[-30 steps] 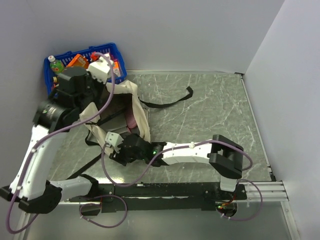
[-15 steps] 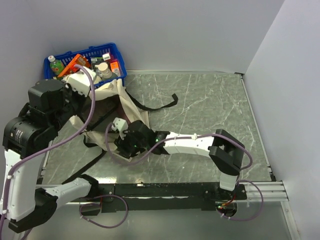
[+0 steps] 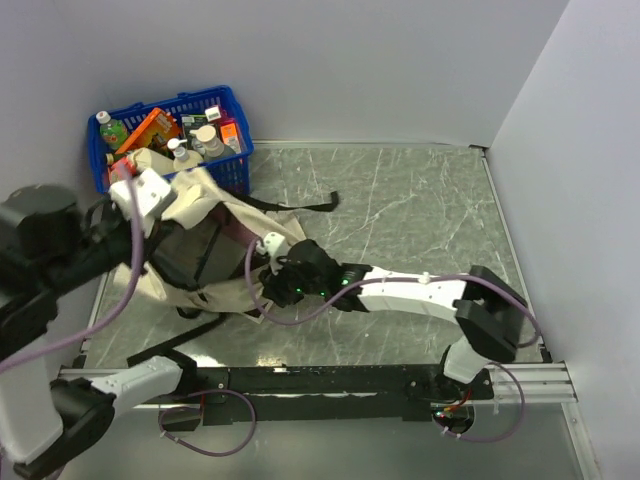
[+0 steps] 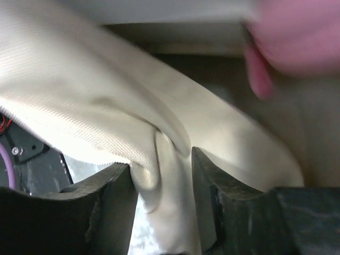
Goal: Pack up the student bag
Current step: Move the book to the center of the board.
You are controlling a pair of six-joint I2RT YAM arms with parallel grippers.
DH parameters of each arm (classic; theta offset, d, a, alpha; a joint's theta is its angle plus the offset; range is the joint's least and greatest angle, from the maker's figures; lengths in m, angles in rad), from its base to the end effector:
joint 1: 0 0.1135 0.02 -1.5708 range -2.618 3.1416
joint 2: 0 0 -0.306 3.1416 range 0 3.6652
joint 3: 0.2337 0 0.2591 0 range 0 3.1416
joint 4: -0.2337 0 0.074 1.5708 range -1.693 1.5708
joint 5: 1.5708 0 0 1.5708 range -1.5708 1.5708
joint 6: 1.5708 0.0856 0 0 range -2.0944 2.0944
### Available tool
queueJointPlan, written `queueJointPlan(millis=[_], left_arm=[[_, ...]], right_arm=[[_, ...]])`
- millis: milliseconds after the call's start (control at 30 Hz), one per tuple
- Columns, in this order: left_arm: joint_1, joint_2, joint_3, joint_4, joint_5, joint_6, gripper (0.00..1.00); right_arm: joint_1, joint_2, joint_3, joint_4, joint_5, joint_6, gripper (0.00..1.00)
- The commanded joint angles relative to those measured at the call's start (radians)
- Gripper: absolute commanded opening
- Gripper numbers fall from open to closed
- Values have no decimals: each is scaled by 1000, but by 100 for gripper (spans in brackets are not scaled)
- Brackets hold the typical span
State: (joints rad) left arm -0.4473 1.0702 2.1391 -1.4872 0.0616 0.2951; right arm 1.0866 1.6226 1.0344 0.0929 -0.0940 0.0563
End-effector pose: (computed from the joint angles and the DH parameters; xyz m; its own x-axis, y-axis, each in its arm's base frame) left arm 0.0766 -0.0426 0.5670 -0.2101 0.4228 -0.8816 0.5681 0.7866 0.2418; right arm 0.1879 0.3745 0.2535 -0.2726 -0.3980 -0.8759 -0.9057 0.4134 0.0941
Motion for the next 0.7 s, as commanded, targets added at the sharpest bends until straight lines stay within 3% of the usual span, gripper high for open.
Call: queueJointPlan(millis=[0,67,200,333,400,433,667], left_arm=[[5,-102,86,275,299,13,1],[5,-78,116,271,299,15,1],[5,-150,-13,439,198,-10,1],[5,-170,-76,518,22,-1,1],[7,-161,-82,530,-58,12,1],[6,-148,-84,535,-185,27,1],[5,-185,-137,515,-325,127,1]], right_arm=[[-44,-76,-114,-30,210,62,47],[-33,-136,-158,-3,223,89,46],[4,-207,-255,33,232,92,46],[1,-150,-229,15,205,91,47],[-7,-101,-148,-27,189,88,47],[-16,-48,-117,-35,150,88,47],[-112,207,246,-128,-5,68,49]])
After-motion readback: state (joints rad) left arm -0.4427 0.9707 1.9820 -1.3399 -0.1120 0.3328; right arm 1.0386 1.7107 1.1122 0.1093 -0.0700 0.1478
